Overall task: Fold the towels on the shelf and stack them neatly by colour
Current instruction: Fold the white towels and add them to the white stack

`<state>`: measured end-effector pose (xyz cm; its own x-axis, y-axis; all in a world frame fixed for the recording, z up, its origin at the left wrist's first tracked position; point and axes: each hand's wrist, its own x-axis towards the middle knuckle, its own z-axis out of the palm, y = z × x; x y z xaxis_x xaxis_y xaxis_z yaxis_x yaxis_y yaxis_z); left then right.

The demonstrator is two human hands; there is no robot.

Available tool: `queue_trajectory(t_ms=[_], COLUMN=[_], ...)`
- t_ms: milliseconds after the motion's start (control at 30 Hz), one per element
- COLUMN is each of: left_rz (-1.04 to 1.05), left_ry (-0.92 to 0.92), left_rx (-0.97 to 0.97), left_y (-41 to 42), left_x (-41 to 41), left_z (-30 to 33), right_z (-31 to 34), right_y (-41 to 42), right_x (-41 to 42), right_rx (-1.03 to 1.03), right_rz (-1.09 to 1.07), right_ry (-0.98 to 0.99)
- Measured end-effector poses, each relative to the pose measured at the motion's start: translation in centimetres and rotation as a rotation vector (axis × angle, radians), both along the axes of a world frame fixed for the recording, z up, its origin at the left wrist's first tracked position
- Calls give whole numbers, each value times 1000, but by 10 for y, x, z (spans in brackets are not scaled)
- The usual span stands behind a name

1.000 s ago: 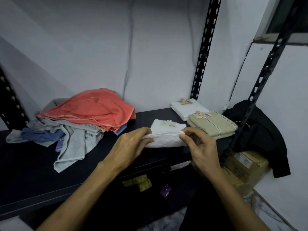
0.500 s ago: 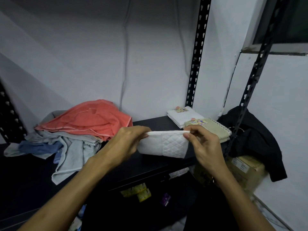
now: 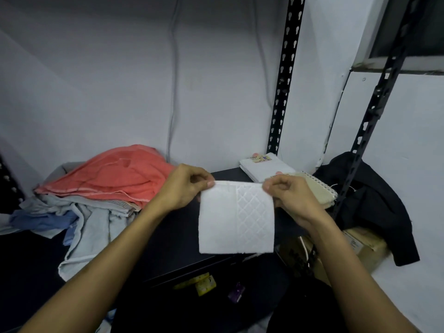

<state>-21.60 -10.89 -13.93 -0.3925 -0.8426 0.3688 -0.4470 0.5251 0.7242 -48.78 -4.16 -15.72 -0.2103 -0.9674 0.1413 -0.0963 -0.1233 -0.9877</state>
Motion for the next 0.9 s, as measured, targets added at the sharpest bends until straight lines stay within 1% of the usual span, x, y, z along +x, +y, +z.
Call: queue_trajectory(t_ms=[67,133,200,267,333,433,600,700,900], left_rz=[7,16,37,69,81,84,141,116,81], left_ry=[-56,-122,-177,-236,-253,-259,-256,-222,-235], left_rx=[85,137,152,123,130,153,95,46,148], left_y=[-21,-37,-47,-52,-57,-64,-71,-74,-79], left_x=[-9,-17,-22,-24,-25,-25,-28,-28,-32], left_z=[-24,-46,-63,-74,-81,-89,-101,-104,-94], right_z=[-19,-36,-49,-56,-61,-66,-71,-75,-77], right_y=[-18,-32,-43,-50,-55,-64,-73,-78,-81], right_x=[-4,-7,-10,-12,-14,-13,-6,-8,-8], right_rx=[168,277,325,343,348,326,255,214,205], right_rz=[17,24,21,15,-6,-75,-162,-194,-192], right_ry=[8,58,79,93,146,277,552,607,678])
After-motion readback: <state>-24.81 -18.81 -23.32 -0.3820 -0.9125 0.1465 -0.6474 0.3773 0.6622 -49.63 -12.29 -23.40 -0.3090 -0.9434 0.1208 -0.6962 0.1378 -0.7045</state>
